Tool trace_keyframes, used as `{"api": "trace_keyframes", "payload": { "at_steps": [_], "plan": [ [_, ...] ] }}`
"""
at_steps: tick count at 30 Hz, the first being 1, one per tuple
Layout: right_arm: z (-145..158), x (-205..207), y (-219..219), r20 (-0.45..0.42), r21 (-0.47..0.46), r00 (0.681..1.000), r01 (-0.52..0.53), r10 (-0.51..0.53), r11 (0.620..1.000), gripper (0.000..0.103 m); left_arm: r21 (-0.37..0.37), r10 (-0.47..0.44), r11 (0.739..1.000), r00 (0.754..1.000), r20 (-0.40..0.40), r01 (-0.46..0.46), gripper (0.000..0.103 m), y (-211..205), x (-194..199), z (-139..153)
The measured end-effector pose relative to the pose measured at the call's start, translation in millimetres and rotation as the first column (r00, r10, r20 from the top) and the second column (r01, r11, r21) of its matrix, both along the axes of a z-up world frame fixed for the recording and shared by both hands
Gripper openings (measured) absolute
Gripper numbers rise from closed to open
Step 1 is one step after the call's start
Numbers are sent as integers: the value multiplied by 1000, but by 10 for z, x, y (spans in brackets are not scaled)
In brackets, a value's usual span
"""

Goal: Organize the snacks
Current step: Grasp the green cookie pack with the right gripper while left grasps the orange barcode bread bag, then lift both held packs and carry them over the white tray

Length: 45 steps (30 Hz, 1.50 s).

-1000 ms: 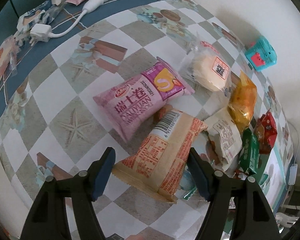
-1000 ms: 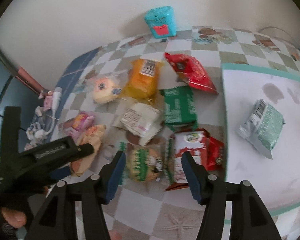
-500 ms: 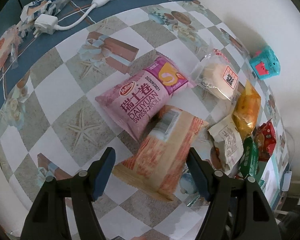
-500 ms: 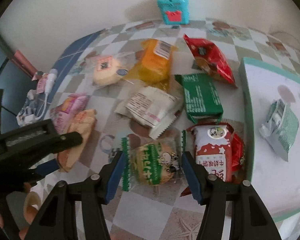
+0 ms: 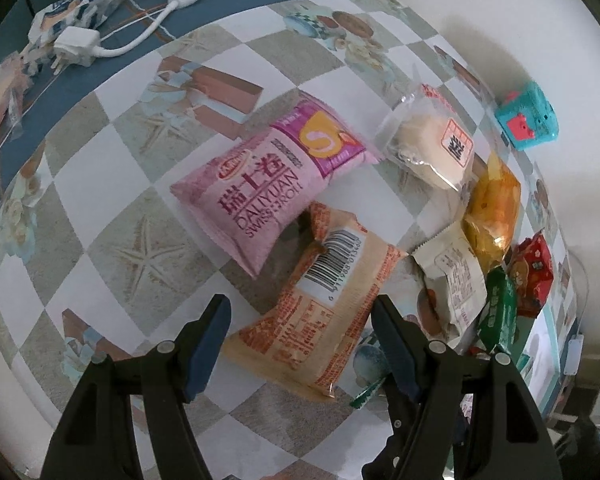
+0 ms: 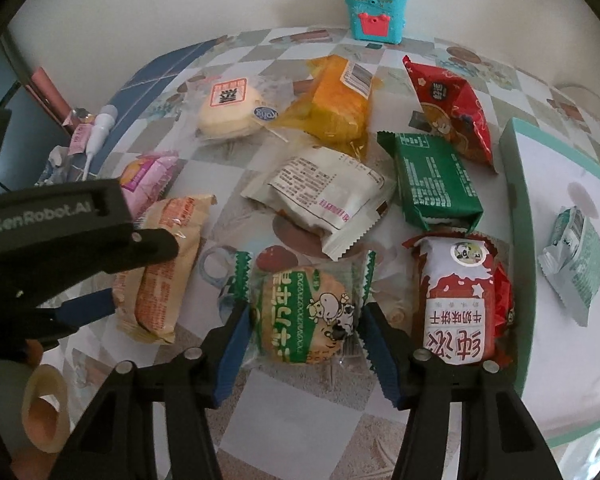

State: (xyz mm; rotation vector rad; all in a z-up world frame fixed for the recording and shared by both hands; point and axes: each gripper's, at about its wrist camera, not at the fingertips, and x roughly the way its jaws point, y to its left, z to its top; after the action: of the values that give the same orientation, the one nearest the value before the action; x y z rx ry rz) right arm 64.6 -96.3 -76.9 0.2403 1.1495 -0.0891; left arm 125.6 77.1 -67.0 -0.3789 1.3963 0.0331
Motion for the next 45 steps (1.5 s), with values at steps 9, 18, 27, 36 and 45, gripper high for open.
{"api": "trace_keyframes", "payload": {
  "at_steps": [9,18,27,36,45],
  "plan": [
    [20,-37,-51,6,17,1000,4,-4,1000,56,89,-61,994,998,-14,62,74,-322,54,-95],
    [144,-50,-48,22,32,1000,-8,7,999,55,114,-82,990,996,33,77,44,-473,76,39],
    [457,-118,-193,86,75,996,24,-31,997,55,85,-48,996,991,127,37,41,-421,51,372],
    [915,-297,-489,174,100,976,118,-134,988,55,67,-66,996,964,256,50,41,-436,-95,811],
    [1006,-642,-1304,120,50,914,385,-388,922,55,59,-98,995,949,301,84,41,-578,-291,1006]
  ]
}}
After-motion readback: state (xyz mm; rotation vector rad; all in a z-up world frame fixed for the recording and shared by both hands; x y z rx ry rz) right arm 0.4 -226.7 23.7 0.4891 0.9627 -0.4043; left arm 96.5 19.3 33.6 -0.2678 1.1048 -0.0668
